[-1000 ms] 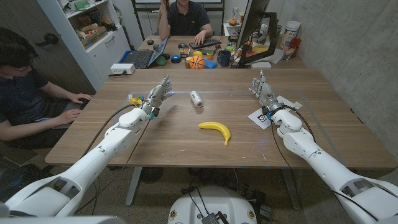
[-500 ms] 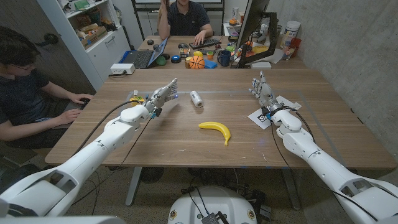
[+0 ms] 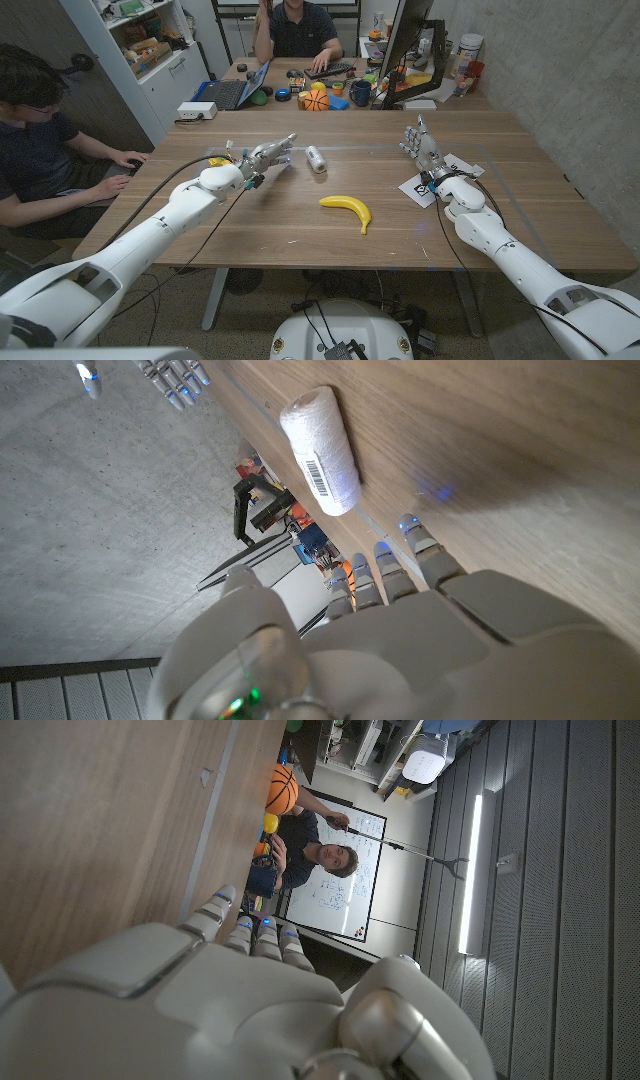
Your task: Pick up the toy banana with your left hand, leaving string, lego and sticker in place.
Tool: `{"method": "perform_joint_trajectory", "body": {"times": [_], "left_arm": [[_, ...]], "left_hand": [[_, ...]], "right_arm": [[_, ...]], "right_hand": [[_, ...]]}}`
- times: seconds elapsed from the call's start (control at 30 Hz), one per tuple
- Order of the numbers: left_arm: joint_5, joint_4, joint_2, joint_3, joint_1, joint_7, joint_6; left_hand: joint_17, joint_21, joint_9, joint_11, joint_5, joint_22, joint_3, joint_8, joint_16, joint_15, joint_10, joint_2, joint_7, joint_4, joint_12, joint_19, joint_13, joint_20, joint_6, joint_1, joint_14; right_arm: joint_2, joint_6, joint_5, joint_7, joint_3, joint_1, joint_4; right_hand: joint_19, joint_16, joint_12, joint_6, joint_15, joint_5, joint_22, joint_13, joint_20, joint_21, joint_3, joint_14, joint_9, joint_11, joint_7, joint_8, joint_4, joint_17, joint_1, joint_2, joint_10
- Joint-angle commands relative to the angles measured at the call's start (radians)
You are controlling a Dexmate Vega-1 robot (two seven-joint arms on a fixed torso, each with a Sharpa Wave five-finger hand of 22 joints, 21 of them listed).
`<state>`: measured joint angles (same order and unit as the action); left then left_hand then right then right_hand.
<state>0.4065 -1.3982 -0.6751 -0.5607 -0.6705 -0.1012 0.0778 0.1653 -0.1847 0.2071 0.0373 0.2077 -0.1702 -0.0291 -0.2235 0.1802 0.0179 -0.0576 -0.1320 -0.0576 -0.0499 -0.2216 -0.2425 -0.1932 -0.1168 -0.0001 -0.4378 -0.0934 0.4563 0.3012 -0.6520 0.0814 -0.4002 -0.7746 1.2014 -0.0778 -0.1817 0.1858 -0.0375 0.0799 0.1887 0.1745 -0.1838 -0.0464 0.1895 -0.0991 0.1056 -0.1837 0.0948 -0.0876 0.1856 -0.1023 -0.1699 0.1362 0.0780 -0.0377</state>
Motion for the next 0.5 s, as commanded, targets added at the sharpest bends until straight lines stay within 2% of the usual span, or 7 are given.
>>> {"method": "perform_joint_trajectory", "body": {"times": [0.03, 0.17, 0.4, 0.5], "left_arm": [[-0.022, 0.047, 0.034, 0.003, -0.013, 0.011, -0.112], [-0.046, 0.034, 0.033, 0.008, -0.025, 0.037, -0.153], [-0.092, -0.072, -0.011, 0.005, -0.030, 0.040, -0.126], [-0.096, -0.091, -0.021, 0.000, -0.022, 0.011, -0.124]], "left_hand": [[0.005, -0.002, 0.003, 0.004, -0.003, -0.002, 0.000, 0.000, 0.004, 0.000, -0.005, -0.002, -0.015, -0.010, -0.002, -0.007, -0.005, -0.002, 0.007, -0.010, -0.010], [0.005, -0.003, 0.004, 0.008, -0.004, -0.002, 0.002, -0.003, 0.004, -0.007, -0.010, -0.002, -0.024, -0.012, -0.004, -0.008, -0.005, 0.002, 0.018, -0.012, -0.012], [0.005, -0.002, 0.004, 0.009, -0.006, -0.002, 0.004, -0.001, 0.002, -0.008, -0.006, -0.001, -0.028, -0.015, -0.002, -0.006, -0.006, 0.001, 0.016, -0.015, -0.008], [0.005, -0.001, 0.005, 0.008, -0.007, -0.002, 0.005, 0.000, 0.002, -0.008, -0.005, 0.000, -0.029, -0.016, -0.002, -0.004, -0.006, 0.000, 0.015, -0.016, -0.007]], "right_arm": [[-0.001, -0.004, -0.003, 0.006, -0.001, 0.001, -0.010], [0.001, -0.010, -0.003, 0.004, -0.001, 0.001, -0.008], [-0.003, -0.016, -0.003, 0.007, -0.004, 0.012, -0.026], [-0.006, -0.018, -0.005, 0.010, -0.004, 0.015, -0.034]], "right_hand": [[-0.008, -0.007, 0.007, 0.002, -0.005, 0.006, 0.005, -0.003, 0.003, 0.006, 0.001, 0.008, -0.004, 0.005, -0.008, 0.006, -0.009, -0.002, 0.012, 0.004, 0.002], [-0.009, -0.007, 0.007, 0.002, -0.005, 0.006, 0.005, -0.003, 0.001, 0.006, 0.001, 0.008, -0.004, 0.005, -0.008, 0.006, -0.009, -0.002, 0.012, 0.004, 0.002], [-0.009, -0.007, 0.007, 0.002, -0.005, 0.006, 0.005, -0.003, 0.001, 0.007, 0.001, 0.007, -0.004, 0.005, -0.008, 0.006, -0.009, -0.002, 0.012, 0.004, 0.001], [-0.009, -0.007, 0.007, 0.001, -0.003, 0.006, 0.005, -0.003, 0.001, 0.006, 0.001, 0.007, -0.004, 0.004, -0.008, 0.006, -0.009, -0.002, 0.013, 0.004, 0.001]]}}
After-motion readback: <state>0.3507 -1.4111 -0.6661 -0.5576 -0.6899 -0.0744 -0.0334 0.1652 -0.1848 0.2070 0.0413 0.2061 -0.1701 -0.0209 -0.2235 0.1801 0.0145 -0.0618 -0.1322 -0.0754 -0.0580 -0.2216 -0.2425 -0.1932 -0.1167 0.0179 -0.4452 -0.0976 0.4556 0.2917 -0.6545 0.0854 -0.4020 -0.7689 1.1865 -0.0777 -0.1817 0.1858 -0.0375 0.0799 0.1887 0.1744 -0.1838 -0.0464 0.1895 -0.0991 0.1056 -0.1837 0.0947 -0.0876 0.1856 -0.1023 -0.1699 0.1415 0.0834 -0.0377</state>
